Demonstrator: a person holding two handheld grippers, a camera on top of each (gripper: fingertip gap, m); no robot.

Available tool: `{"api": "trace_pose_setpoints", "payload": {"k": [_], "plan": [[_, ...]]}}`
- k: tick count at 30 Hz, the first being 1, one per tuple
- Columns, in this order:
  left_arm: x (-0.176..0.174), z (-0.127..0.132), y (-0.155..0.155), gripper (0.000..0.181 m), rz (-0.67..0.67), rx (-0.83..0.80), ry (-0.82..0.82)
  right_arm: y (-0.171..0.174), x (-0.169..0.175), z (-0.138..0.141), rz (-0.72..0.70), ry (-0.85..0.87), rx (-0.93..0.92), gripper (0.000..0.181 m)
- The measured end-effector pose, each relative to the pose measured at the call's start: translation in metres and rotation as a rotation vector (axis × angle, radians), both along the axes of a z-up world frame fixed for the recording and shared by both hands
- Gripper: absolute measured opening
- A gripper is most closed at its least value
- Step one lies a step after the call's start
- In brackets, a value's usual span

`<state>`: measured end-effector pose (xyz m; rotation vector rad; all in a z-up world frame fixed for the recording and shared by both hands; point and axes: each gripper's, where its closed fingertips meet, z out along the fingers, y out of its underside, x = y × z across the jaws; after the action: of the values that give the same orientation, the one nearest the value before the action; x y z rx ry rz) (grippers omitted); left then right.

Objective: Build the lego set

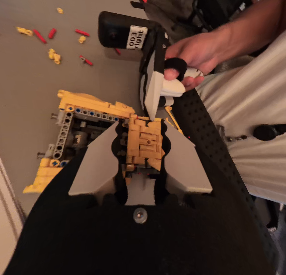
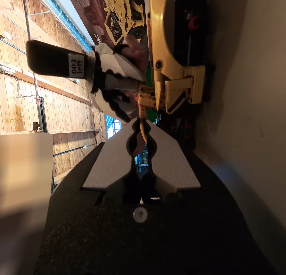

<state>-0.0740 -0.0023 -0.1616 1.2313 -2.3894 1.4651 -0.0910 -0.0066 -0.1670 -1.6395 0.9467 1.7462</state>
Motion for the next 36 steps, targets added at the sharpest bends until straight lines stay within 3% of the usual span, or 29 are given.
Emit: {"api": "trace_pose_setpoints", "payload": {"k": [6,15,36], "plan": [[-0.002,-0.003,-0.013,0.049,-0.076,-0.015,-0.039,0.002,0.001,0.001,-0.016,-0.003,0.005,0.002],[-0.005,-0.008,-0.017,0.05,-0.012,0.144,-0.196,0.004,-0.003,0.001,-0.05,0.035,-0.002,0.002],[0.0,-0.012,-0.013,0.042,0.093,0.417,-0.273,0.008,-0.002,0.003,-0.106,0.043,-0.015,0.002]]}}
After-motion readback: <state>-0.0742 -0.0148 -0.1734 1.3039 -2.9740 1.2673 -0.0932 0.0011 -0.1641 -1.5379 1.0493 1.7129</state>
